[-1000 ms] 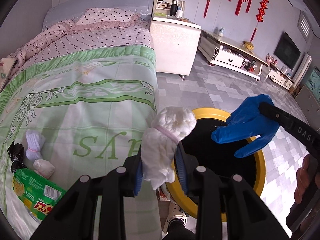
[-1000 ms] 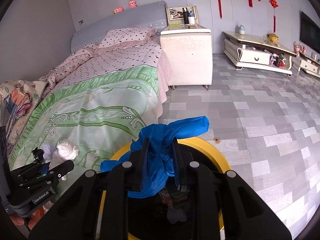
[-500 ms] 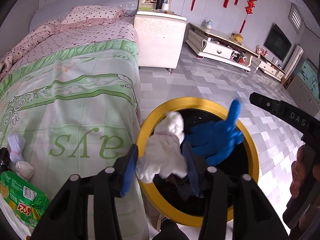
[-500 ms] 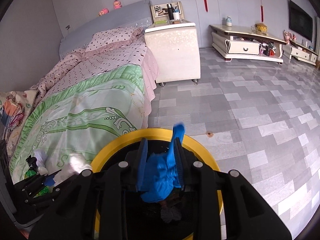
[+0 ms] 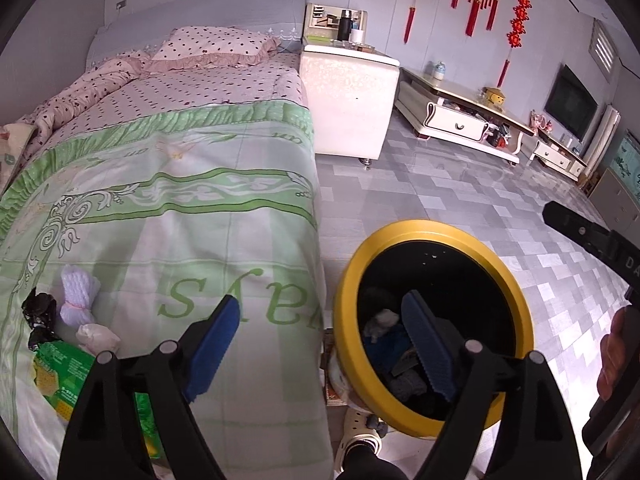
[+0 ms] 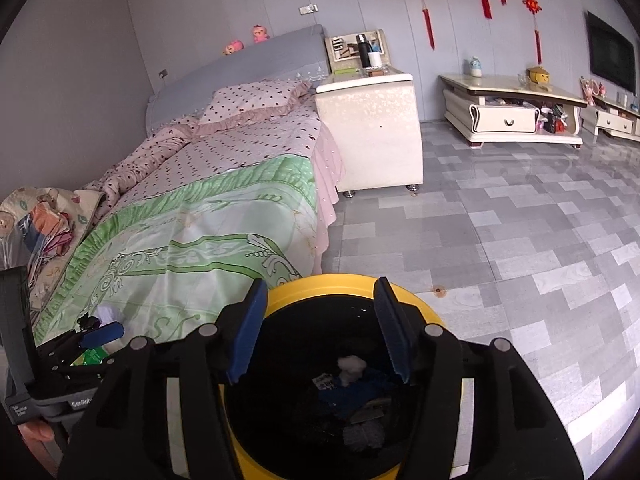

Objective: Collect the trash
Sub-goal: 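Move the left tool to the black bag while the right tool reaches the green snack bag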

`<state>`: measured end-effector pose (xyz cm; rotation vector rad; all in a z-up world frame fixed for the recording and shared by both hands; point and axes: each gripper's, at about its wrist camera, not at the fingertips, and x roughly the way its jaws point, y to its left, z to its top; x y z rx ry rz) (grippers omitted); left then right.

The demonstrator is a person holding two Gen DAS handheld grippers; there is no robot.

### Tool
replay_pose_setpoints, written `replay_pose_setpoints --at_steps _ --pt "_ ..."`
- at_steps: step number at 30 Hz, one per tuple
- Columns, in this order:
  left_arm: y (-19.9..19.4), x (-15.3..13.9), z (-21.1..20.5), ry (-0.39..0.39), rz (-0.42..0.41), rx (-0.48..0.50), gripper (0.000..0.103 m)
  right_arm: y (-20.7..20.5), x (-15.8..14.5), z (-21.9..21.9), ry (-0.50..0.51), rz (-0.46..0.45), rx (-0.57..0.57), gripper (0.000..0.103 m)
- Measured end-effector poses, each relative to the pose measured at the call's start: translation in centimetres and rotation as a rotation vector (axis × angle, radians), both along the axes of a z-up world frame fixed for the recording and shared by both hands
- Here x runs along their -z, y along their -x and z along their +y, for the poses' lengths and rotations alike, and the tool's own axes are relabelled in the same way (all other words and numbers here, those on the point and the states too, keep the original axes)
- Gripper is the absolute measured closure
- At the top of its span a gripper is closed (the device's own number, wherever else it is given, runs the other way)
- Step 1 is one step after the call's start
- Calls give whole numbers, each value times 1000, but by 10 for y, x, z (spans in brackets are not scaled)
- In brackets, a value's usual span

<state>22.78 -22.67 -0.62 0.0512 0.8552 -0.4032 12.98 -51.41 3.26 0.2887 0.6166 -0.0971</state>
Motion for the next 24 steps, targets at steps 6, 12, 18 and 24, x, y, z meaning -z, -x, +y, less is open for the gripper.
replay_pose_setpoints --at_steps 6,12,18,24 --pt "-6 -10 52 -16 -18 -93 22 -4 -12 41 6 -16 -80 44" --pt "-12 -17 111 -14 -26 -199 22 -12 -19 87 8 -21 -165 41" --pt "-18 -18 167 -17 -26 -295 22 -22 -25 139 29 -25 -255 37" --pt "-26 -14 216 -38 -19 -380 22 -32 -24 185 29 -19 -335 37"
